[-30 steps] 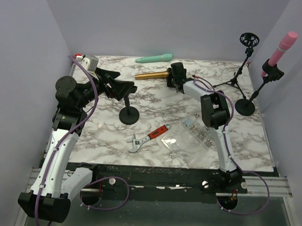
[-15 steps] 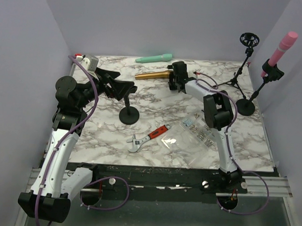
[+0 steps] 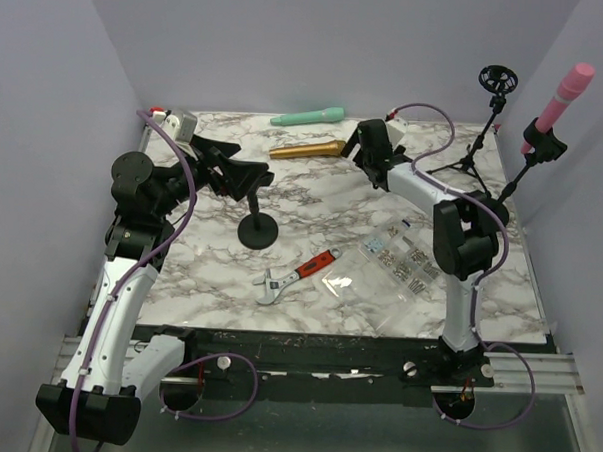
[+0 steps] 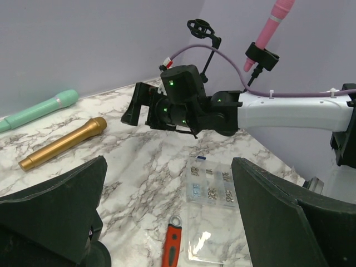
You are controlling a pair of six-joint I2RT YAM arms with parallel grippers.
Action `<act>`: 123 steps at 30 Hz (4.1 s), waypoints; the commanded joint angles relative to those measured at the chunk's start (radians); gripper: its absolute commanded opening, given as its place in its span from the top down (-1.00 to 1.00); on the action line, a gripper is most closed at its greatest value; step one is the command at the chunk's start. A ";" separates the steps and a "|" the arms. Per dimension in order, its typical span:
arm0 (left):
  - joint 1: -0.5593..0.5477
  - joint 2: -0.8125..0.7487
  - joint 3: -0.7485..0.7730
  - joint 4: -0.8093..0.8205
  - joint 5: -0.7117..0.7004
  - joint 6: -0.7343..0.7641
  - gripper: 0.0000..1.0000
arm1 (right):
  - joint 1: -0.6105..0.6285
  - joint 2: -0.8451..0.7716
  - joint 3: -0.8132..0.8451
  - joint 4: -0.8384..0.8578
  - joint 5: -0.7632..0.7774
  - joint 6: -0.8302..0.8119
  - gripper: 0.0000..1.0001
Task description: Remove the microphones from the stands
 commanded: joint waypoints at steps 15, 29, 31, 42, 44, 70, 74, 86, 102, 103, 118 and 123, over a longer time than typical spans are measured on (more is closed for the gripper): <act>-0.012 0.021 0.006 0.027 0.042 -0.016 -0.97 | -0.100 -0.253 -0.065 0.205 0.491 -0.945 -1.00; -0.016 0.021 0.003 0.035 0.048 -0.028 -0.97 | -0.185 -0.271 0.256 0.161 0.436 -1.002 -1.00; -0.018 0.023 0.003 0.036 0.052 -0.030 -0.97 | -0.190 -0.264 0.274 0.144 0.426 -1.005 -1.00; -0.024 0.040 0.000 0.051 0.063 -0.047 -0.97 | -0.245 -0.338 -0.056 0.193 0.326 -0.714 -1.00; -0.024 0.040 0.000 0.047 0.057 -0.041 -0.97 | -0.248 -0.319 -0.109 0.226 0.372 -0.662 -1.00; -0.025 0.056 0.004 0.044 0.069 -0.051 -0.97 | -0.432 -0.205 -0.241 0.333 0.219 -0.699 -0.18; -0.027 0.059 0.003 0.050 0.073 -0.054 -0.97 | -0.442 -0.182 -0.213 0.337 0.239 -0.725 -0.18; -0.027 0.067 0.002 0.053 0.073 -0.058 -0.97 | -0.455 -0.117 -0.176 0.421 0.217 -0.844 0.01; -0.029 0.071 0.001 0.052 0.074 -0.055 -0.97 | -0.467 -0.103 -0.166 0.425 0.154 -0.841 0.31; -0.029 0.071 0.001 0.052 0.073 -0.055 -0.97 | -0.466 -0.100 -0.164 0.421 0.149 -0.841 0.34; -0.046 0.093 0.001 0.056 0.079 -0.060 -0.97 | -0.460 -0.061 -0.151 0.385 0.304 -1.145 0.99; -0.050 0.097 -0.001 0.057 0.078 -0.059 -0.97 | -0.436 -0.093 -0.225 0.478 0.270 -1.314 0.98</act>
